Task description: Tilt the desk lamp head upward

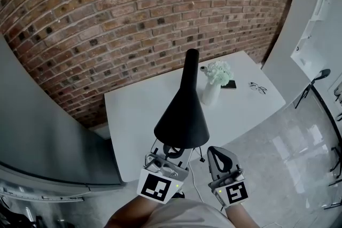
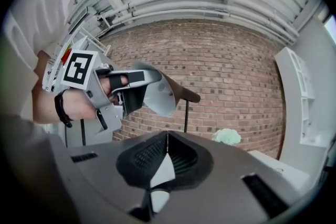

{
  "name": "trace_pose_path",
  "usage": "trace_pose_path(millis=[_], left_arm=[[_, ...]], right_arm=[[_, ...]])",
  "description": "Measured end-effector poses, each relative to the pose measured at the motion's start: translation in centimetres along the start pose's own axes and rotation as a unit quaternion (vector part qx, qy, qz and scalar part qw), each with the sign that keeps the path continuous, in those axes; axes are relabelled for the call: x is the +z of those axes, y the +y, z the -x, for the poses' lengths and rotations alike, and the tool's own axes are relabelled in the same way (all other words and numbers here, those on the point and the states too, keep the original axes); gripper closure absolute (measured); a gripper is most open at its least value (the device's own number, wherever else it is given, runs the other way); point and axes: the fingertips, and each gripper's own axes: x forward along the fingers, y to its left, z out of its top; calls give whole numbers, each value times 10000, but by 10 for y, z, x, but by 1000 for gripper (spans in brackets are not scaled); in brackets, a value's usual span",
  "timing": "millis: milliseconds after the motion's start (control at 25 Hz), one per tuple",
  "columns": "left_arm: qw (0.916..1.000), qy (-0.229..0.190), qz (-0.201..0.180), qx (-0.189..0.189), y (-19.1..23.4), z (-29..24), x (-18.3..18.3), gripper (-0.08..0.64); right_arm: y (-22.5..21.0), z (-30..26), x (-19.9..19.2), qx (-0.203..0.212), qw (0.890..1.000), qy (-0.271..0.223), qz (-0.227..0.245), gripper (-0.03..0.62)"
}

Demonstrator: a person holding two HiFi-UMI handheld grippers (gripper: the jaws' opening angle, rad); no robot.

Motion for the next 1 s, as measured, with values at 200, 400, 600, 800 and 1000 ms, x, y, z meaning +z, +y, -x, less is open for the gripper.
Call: trace_pose_path(millis=[200,400,600,800,1000], left_arm=[[10000,-35,81,29,1,6,2,554],[9998,-91,-100,123,4,9,10,554],[9998,-80,-152,131,4,12,12,554],[9998,-20,-116,129,4,11,11,554],[9999,39,-103,130,4,10,10,554]], right_arm=[[1,0,0,16,10000,32,-12,575],[8,0,0,97,9999,39,-12,575],[15,1,-1,157,9999,57,-7,575],[18,5,2,176,9998,30,31,575],[20,10,4,146,9998,83,90,575]])
